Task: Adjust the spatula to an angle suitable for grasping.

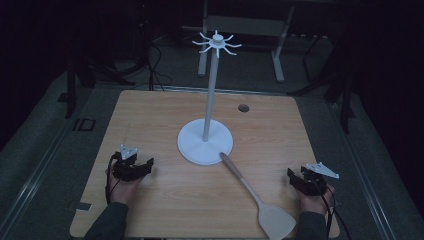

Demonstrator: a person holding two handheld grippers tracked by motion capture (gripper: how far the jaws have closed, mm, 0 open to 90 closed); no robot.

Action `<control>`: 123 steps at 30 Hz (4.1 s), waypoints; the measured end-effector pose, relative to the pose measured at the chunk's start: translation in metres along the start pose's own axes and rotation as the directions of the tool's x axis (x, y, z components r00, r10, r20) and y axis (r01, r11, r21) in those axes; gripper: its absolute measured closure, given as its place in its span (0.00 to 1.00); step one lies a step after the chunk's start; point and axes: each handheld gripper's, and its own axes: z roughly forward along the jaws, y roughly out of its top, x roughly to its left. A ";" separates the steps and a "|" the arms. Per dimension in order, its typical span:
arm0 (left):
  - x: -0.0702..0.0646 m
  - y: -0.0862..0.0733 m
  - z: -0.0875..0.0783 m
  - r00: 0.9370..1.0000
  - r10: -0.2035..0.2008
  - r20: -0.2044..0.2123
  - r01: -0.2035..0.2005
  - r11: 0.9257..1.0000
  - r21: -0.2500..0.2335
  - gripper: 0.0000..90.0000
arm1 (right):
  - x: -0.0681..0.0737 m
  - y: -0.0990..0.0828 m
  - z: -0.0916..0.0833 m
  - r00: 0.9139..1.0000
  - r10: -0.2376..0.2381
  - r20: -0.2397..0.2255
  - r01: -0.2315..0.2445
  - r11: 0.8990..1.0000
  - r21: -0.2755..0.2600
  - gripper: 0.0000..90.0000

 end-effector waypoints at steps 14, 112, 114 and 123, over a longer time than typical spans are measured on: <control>0.000 0.000 -0.001 1.000 0.007 0.004 -0.007 1.000 -0.011 0.35 | 0.019 0.015 -0.014 0.989 -0.146 -0.008 0.147 0.989 0.016 0.44; 0.000 -0.001 -0.002 1.000 0.013 -0.002 -0.013 1.000 -0.007 0.35 | 0.181 0.071 0.045 0.828 -0.363 -0.427 0.550 0.673 0.495 0.82; 0.001 -0.001 -0.002 1.000 0.011 -0.003 -0.012 1.000 -0.007 0.35 | 0.181 0.071 0.045 0.827 -0.362 -0.430 0.551 0.672 0.495 0.82; 0.001 -0.001 -0.002 1.000 0.008 -0.007 -0.008 1.000 -0.009 0.35 | 0.186 0.069 0.042 0.810 -0.363 -0.460 0.569 0.673 0.472 0.84</control>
